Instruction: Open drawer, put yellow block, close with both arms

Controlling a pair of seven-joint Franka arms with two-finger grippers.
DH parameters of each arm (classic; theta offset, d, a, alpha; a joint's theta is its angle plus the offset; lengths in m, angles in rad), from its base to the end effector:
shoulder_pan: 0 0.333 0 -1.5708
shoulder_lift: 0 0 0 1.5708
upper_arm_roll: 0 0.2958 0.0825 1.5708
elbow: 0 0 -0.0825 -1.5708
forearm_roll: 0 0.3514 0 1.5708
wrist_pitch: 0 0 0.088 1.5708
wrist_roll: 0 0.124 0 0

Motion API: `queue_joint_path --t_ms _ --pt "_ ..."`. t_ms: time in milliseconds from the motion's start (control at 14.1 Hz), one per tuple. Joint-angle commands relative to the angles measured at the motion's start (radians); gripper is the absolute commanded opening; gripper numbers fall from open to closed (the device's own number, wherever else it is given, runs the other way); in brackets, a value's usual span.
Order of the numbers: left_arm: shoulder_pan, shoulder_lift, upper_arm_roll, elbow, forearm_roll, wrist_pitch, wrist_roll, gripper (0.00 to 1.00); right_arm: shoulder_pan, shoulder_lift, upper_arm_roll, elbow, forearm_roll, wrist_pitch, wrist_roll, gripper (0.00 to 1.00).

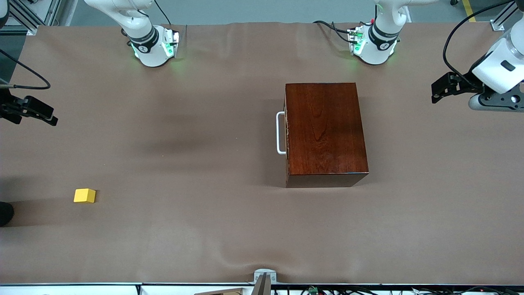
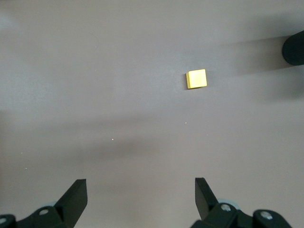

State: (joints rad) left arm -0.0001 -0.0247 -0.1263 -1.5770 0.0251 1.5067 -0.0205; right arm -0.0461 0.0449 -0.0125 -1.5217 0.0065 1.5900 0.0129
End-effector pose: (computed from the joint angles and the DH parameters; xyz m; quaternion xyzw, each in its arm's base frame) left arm 0.5036 -0.0615 0.5918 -0.9983 0.0523 0.0218 0.0157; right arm 0.5368 -0.0305 0.5869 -0.9993 0.0358 -0.0118 0.0027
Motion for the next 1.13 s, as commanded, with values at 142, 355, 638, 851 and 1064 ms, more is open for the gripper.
queue_joint_path --t_ms 142,355,638,851,1064 --pt "0.000 0.003 -0.006 0.014 0.004 -0.003 0.014 1.00 -0.014 -0.020 0.008 -0.005 0.003 -0.007 -0.008 1.00" --pt "-0.005 0.003 -0.006 0.015 0.004 -0.002 0.008 1.00 -0.014 -0.020 0.008 -0.005 0.003 -0.007 -0.008 1.00" --pt "-0.015 0.022 -0.051 0.022 0.001 0.000 -0.022 1.00 -0.015 -0.020 0.008 -0.003 0.003 -0.007 -0.008 1.00" --pt "-0.018 0.086 -0.122 0.092 0.006 0.017 -0.172 1.00 -0.015 -0.020 0.008 0.003 0.003 -0.007 -0.007 1.00" --pt "-0.023 0.141 -0.186 0.159 0.010 0.018 -0.303 1.00 -0.015 -0.020 0.008 0.003 0.004 -0.004 -0.004 1.00"
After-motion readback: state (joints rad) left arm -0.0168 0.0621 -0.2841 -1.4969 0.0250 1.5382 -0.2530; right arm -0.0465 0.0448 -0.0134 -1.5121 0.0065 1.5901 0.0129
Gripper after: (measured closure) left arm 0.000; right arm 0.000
